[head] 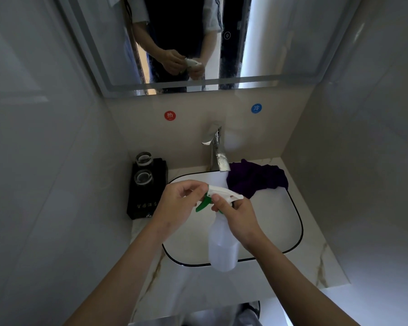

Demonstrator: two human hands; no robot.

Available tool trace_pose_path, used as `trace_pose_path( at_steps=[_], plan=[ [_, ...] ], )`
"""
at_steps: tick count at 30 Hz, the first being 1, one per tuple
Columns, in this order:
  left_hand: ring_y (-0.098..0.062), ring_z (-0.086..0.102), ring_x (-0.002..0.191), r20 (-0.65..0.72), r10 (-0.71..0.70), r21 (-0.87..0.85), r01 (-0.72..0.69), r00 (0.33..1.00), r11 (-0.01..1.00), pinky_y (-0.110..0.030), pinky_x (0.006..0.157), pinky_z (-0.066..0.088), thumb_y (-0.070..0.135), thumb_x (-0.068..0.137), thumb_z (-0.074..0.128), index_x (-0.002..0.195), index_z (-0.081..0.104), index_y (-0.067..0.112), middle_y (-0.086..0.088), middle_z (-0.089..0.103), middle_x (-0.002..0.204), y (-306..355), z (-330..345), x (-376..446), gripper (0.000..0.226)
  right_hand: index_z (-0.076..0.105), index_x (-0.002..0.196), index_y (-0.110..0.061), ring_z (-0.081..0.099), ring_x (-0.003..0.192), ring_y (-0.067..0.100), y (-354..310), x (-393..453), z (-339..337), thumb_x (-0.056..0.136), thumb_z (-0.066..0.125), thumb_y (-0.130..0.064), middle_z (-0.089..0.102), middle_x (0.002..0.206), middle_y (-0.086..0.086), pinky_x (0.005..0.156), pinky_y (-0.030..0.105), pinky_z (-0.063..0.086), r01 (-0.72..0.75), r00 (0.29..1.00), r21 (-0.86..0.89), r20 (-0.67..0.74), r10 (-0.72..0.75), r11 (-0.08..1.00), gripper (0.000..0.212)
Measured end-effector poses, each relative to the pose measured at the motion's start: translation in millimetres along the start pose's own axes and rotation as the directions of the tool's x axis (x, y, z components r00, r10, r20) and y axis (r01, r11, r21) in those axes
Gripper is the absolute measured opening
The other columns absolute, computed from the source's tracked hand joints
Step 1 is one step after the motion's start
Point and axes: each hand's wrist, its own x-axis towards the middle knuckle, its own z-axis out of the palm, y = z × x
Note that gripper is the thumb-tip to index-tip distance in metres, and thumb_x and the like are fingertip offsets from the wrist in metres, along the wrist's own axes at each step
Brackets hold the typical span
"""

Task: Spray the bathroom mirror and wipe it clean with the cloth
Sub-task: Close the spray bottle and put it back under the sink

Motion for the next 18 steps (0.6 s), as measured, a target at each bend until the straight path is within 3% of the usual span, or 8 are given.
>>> trace_pose_path(
  at_steps=[4, 10, 14, 16, 18],
  plan=[
    [-0.021, 0.072, 0.087, -0.005, -0.001, 0.041, 0.002, 1.000, 0.999, -0.030, 0.078, 0.055, 0.023, 0.098, 0.066, 0.085, 0.077, 0.030, 0.002, 0.078, 0.085, -2, 2, 4, 0.018, 0.075, 0.095, -0.022, 0.066, 0.074, 0.005, -1, 0, 1, 0.092, 0.067, -0.035, 0.074, 0.086, 0.013, 0.069, 0.016, 0.052, 0.010, 1.000, -0.007, 0.003, -0.010, 1.000, 0.016],
    [0.000, 0.065, 0.077, -0.025, 0.081, 0.060, -0.079, 0.996, 0.995, -0.019, 0.075, 0.052, 0.013, 0.097, 0.067, 0.087, 0.075, 0.031, 0.009, 0.074, 0.085, -4, 4, 5, 0.023, 0.076, 0.095, -0.016, 0.064, 0.071, 0.003, 2, 3, 0, 0.093, 0.067, -0.036, 0.073, 0.085, 0.015, 0.067, 0.015, 0.050, 0.004, 1.000, -0.025, -0.016, -0.005, 1.000, 0.022],
    [0.000, 0.065, 0.079, -0.033, 0.091, 0.043, -0.089, 0.995, 0.995, -0.019, 0.074, 0.054, 0.010, 0.096, 0.067, 0.089, 0.075, 0.031, 0.008, 0.074, 0.090, -6, 7, 3, 0.023, 0.076, 0.095, -0.017, 0.065, 0.072, 0.004, 3, 4, 0, 0.094, 0.067, -0.032, 0.072, 0.078, 0.003, 0.068, 0.016, 0.051, -0.005, 1.000, -0.011, -0.009, 0.005, 1.000, 0.018],
    [-0.008, 0.068, 0.084, 0.014, 0.042, 0.024, -0.042, 0.999, 0.999, -0.024, 0.076, 0.056, 0.012, 0.097, 0.066, 0.090, 0.076, 0.030, 0.006, 0.076, 0.089, -6, 2, 4, 0.022, 0.076, 0.096, -0.016, 0.066, 0.074, 0.007, 4, 4, -2, 0.094, 0.068, -0.032, 0.073, 0.080, 0.005, 0.068, 0.018, 0.052, -0.002, 1.000, -0.003, 0.003, 0.002, 1.000, 0.019],
    [-0.010, 0.071, 0.088, 0.118, -0.025, 0.023, 0.022, 0.993, 0.999, -0.020, 0.074, 0.055, 0.013, 0.100, 0.062, 0.094, 0.077, 0.025, 0.004, 0.078, 0.091, -2, -5, 7, 0.021, 0.076, 0.097, -0.012, 0.066, 0.075, 0.008, 4, 3, -3, 0.092, 0.069, -0.036, 0.075, 0.083, 0.010, 0.069, 0.018, 0.052, 0.009, 1.000, 0.002, 0.012, -0.009, 1.000, 0.025]
  ],
)
